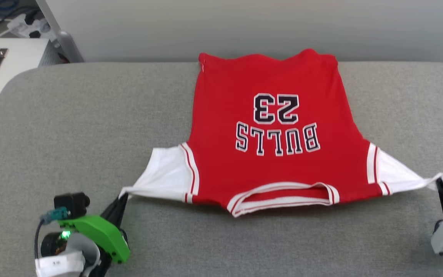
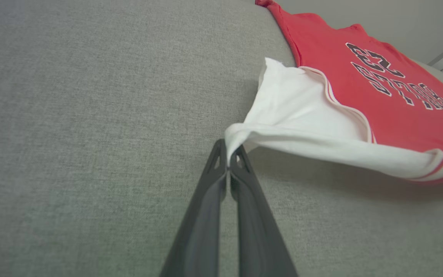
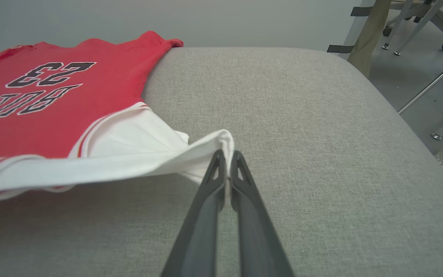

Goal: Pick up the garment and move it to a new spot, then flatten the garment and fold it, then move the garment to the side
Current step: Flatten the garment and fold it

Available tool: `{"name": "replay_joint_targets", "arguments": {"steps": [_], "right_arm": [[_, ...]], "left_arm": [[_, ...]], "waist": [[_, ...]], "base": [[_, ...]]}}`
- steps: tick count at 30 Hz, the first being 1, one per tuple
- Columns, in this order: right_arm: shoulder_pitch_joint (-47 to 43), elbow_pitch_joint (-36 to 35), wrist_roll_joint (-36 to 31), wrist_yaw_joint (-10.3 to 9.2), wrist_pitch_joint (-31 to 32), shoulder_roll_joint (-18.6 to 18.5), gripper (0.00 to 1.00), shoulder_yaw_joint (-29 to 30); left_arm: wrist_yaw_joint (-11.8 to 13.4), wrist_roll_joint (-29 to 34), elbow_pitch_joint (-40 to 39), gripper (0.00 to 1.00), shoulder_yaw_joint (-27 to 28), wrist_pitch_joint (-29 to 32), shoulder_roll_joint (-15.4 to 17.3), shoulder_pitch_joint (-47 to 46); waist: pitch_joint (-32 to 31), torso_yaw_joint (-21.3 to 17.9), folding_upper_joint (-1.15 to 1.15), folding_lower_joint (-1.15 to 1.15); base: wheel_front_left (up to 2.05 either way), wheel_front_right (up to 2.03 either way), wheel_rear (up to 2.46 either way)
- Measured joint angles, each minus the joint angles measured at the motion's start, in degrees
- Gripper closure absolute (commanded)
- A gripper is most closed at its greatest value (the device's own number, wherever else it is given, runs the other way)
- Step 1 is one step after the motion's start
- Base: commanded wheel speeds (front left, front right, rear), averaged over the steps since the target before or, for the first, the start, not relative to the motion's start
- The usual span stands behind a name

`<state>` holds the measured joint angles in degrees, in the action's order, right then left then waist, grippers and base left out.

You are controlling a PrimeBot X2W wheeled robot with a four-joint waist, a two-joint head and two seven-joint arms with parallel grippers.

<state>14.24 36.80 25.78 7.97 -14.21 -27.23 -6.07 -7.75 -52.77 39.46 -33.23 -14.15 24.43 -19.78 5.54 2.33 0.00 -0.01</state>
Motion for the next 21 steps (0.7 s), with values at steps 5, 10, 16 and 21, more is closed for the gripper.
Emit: {"name": "replay_joint_targets", "arguments": {"steps": [5,10,16,21], "right_arm": [[-6.7,-4.1,-0.3,0.0,1.0,-0.1,1.0,0.5],[-15.3,-10.5,0.1,0.0,3.2,-0.4,1.0,2.0],[-21.2,-17.4,0.6,-0.01,6.2,-0.4,1.0,5.4],[-22.9,-21.5,1.2,-0.01,11.2,-0.8,0.17,5.9]], "left_arm": [[0.0,0.0,-2.2,1.0,-1.5,0.0,1.1,4.6],[0.9,-0.3,-6.7,1.0,-1.8,0.7,3.3,9.7],[3.3,-0.5,-13.0,1.0,-2.2,2.4,4.5,12.5],[4.6,-1.8,-17.1,1.0,-3.1,6.2,4.6,13.0]], "waist": [[-2.8,-0.1,0.0,0.0],[-5.1,-0.1,0.0,0.0],[-5.2,0.1,0.0,0.0],[-4.8,0.2,0.0,0.0]], "base": [[0.0,0.0,0.0],[0.0,0.0,0.0],[0.0,0.0,0.0],[0.0,0.0,0.0]]}}
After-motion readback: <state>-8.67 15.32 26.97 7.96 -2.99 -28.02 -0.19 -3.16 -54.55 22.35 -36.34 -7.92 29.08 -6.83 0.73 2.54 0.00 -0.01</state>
